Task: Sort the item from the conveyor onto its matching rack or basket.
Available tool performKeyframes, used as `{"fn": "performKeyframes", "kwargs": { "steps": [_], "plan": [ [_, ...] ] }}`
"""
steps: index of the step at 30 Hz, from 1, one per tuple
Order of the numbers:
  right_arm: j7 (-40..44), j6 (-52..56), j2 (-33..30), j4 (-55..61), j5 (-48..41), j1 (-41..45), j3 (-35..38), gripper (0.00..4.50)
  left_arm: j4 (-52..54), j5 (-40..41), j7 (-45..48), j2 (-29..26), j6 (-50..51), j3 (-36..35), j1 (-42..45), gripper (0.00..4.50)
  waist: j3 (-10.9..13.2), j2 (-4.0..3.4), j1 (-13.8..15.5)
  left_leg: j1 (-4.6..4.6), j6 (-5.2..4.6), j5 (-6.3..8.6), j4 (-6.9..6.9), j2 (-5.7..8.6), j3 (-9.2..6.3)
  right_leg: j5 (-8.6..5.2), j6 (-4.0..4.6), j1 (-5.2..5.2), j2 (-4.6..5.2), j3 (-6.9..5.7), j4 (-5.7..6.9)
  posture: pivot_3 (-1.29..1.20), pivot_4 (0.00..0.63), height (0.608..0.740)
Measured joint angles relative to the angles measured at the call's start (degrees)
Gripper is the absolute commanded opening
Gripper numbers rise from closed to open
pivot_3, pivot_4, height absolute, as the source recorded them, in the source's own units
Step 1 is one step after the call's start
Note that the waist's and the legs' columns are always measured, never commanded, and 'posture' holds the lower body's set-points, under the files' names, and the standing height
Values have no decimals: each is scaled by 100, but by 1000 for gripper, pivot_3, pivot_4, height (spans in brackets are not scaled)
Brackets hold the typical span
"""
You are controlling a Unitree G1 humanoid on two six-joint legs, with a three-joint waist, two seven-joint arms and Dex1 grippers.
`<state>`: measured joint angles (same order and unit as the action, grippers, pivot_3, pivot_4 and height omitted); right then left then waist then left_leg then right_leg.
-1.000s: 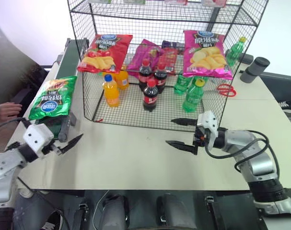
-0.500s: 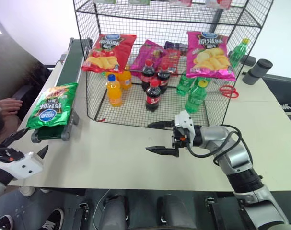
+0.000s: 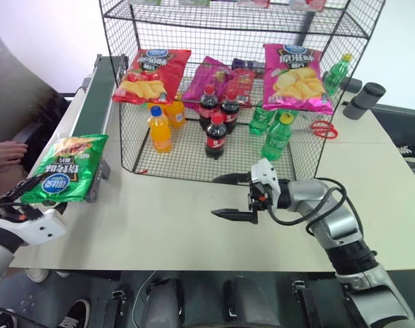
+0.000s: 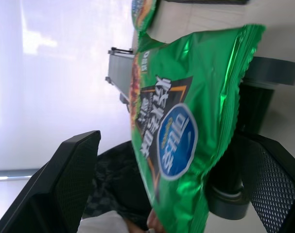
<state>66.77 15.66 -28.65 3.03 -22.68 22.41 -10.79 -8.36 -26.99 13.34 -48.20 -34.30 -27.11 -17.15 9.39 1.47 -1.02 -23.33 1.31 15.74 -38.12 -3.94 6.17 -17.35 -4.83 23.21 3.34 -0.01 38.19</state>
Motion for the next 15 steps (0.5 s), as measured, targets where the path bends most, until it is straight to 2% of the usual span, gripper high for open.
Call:
{"fn": "performKeyframes", "kwargs": {
  "steps": [7, 10, 15],
  "plan": [
    [-74, -93, -123, 13, 5, -1, 123, 4438, -111, 29, -203, -39, 3, 184, 11, 4500, -1, 1, 8, 0, 0, 0, 0, 0, -1, 0, 0, 0, 6, -1, 1, 0, 150, 740],
    [-131, -156, -123, 14, 10, -3, 142, 4500, -42, 181, -140, -162, 12, 184, 117, 3671, -1, 2, 17, 0, 0, 0, 0, 2, 0, 0, 0, -2, 10, -2, 1, 0, 150, 740],
    [-195, -282, -237, -76, 28, -11, 317, 4500, 47, 535, 121, -237, 7, 185, -5, 1168, -1, 1, -10, 0, -2, 1, 1, 1, 8, 0, 0, 3, 12, -2, -1, 0, 150, 740]
  ]
}}
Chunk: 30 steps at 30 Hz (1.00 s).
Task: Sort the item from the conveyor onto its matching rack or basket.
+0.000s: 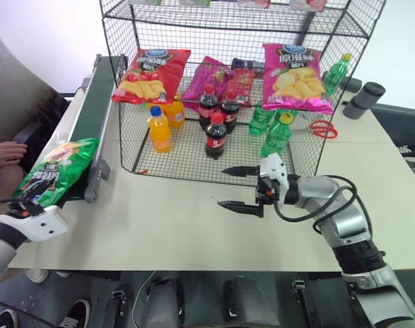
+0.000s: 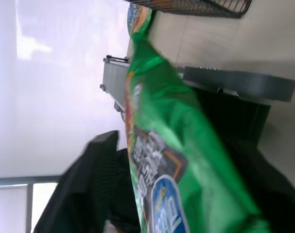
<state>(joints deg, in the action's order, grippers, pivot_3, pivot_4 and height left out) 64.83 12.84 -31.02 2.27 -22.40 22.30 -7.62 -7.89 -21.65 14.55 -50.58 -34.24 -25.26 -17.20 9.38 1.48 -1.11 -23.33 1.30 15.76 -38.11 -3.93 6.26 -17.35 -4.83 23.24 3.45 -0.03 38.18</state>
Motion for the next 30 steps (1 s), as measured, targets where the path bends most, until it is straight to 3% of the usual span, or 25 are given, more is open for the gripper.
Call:
{"fn": "performKeyframes", "kwargs": {
  "steps": [2, 3, 10, 13, 24, 30],
  "plan": [
    [3, -83, -109, -134, 42, 0, 109, 4500, 27, -10, -5, 3, 16, -2, -49, 204, 0, 0, 8, 0, 0, 0, 0, 1, 2, 0, 0, 0, -2, -1, 0, 0, 150, 740],
    [13, -99, -150, -161, 60, -1, 137, 4500, 27, -10, -6, 3, 19, -3, -63, 91, 0, 0, 11, 1, 0, 0, 0, 1, 2, 0, 0, 0, -3, -1, 1, 0, 150, 740],
    [-5, -147, -105, -162, 84, -1, 143, 4500, 126, 294, 166, 3, 96, -2, 34, 91, 0, 0, 13, 1, 0, 0, 0, 0, 2, 0, 0, 0, -11, -1, 1, 0, 150, 740],
    [-26, -156, -93, -162, 88, -1, 139, 4500, 290, 834, 458, -2, 119, -2, 165, 91, 0, 0, 20, 0, 0, 0, 0, 0, 1, 0, 0, -1, -10, -1, 1, 0, 150, 740],
    [43, -486, -58, -415, 222, -1, 126, 4500, 1472, 3877, 2761, -515, -59, -100, -228, 91, 3, -5, -4, 1, 1, -1, -1, 1, 5, 0, 0, -1, -18, 0, 0, 0, 150, 740],
    [201, -598, -75, -534, 255, -15, 124, 4500, 2654, 5466, 3462, -707, 1229, -86, -134, 91, 3, -5, 42, 2, 2, -2, -5, 9, 4, 0, 0, -8, -23, 0, 0, 0, 150, 740]
  ]
}}
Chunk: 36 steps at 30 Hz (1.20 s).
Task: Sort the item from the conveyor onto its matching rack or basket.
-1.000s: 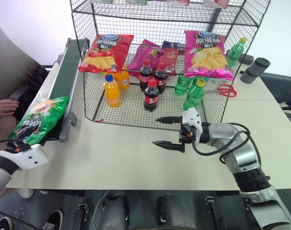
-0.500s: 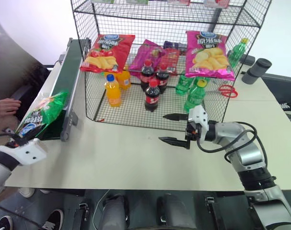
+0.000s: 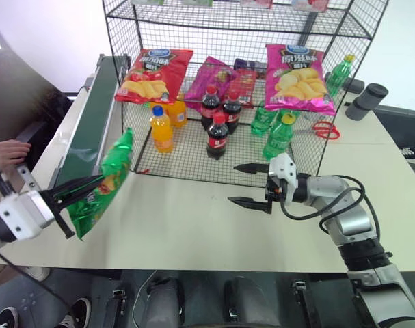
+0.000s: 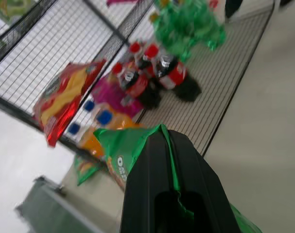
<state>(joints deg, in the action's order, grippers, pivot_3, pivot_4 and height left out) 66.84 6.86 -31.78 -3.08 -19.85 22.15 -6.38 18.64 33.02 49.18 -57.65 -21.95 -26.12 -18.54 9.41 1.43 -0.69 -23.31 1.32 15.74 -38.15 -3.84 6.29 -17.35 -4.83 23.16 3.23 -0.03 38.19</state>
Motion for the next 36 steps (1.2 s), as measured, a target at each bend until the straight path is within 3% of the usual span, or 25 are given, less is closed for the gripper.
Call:
{"fn": "performKeyframes", "kwargs": {
  "steps": [8, 16, 20, 31, 36],
  "plan": [
    [436, 557, -399, 153, -475, -276, 190, 4500, 1285, 1703, 159, 164, 1960, 438, 452, 91, 6, -10, -24, 2, 3, -2, 0, -4, -12, 0, -1, 0, -15, 5, 0, 0, 150, 740],
    [700, 1802, -646, 680, -1609, -508, 678, 4500, 912, 4147, 326, 199, 4263, 711, 1709, 91, 9, -15, -40, 23, 10, -6, -1, -8, -29, 0, 2, -24, -36, 9, 1, 0, 150, 740],
    [657, 2615, -637, 1135, -2377, -326, 769, 4500, 424, 4511, 772, 342, 5007, 923, 2285, 91, 8, -15, -23, 22, 13, -7, -1, -12, -32, -1, 3, -24, -44, 9, 0, 0, 150, 740],
    [392, 2491, -226, 1005, -2247, -37, 703, 4500, -127, 5447, 922, 701, 6741, 1159, 3453, 91, 7, -12, -12, 12, 15, -8, -3, -10, -35, -1, 2, -17, -43, 11, -1, 0, 150, 740],
    [456, 2947, -225, 1381, -2695, 5, 706, 4500, -291, 5648, 757, 986, 7161, 1167, 3659, 91, 7, -12, -5, 8, 17, -10, -3, -10, -38, 0, 2, -14, -42, 10, -2, 0, 150, 740]
  ]
}}
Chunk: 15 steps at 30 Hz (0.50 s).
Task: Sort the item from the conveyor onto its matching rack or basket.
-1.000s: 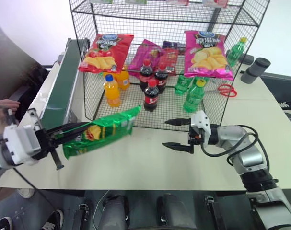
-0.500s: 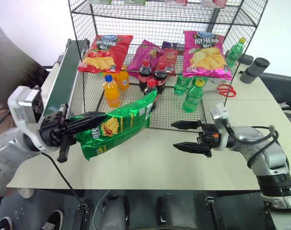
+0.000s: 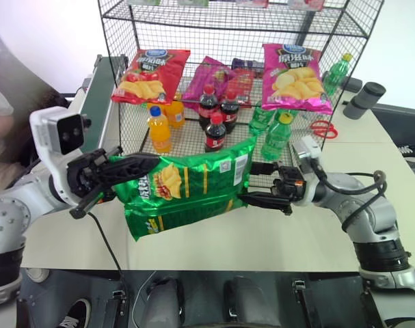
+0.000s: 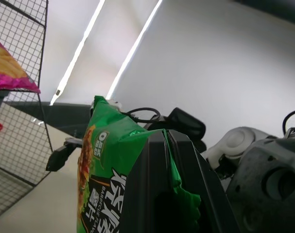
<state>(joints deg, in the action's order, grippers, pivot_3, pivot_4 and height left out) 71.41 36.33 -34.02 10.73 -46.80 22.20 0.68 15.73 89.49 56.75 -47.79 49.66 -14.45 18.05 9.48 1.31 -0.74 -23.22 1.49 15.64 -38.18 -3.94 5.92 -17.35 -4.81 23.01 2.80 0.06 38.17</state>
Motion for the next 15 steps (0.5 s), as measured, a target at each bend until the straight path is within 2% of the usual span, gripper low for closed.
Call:
{"fn": "performKeyframes", "kwargs": {
  "steps": [6, 12, 15],
  "plan": [
    [78, 592, -6, 450, -465, 7, -194, 4500, 1, -11, -170, 377, 170, 30, 221, 91, 0, 0, 1, -1, 0, 0, -1, 1, -2, 0, 0, -1, 1, 0, -1, 0, 150, 740],
    [97, 725, -39, 494, -500, 6, -341, 4500, 4, -52, -236, 528, 284, 28, 290, 91, 0, 1, -4, -1, 0, 0, 0, 2, -3, 0, 0, 0, 0, 0, -1, 0, 150, 740],
    [59, 731, -39, 492, -464, 0, -372, 3602, 4, -106, -237, 528, 335, 23, 300, 0, 0, 1, -2, -2, 0, 0, -1, 2, -2, 0, 0, 0, 1, 0, -1, 0, 150, 740]
  ]
}}
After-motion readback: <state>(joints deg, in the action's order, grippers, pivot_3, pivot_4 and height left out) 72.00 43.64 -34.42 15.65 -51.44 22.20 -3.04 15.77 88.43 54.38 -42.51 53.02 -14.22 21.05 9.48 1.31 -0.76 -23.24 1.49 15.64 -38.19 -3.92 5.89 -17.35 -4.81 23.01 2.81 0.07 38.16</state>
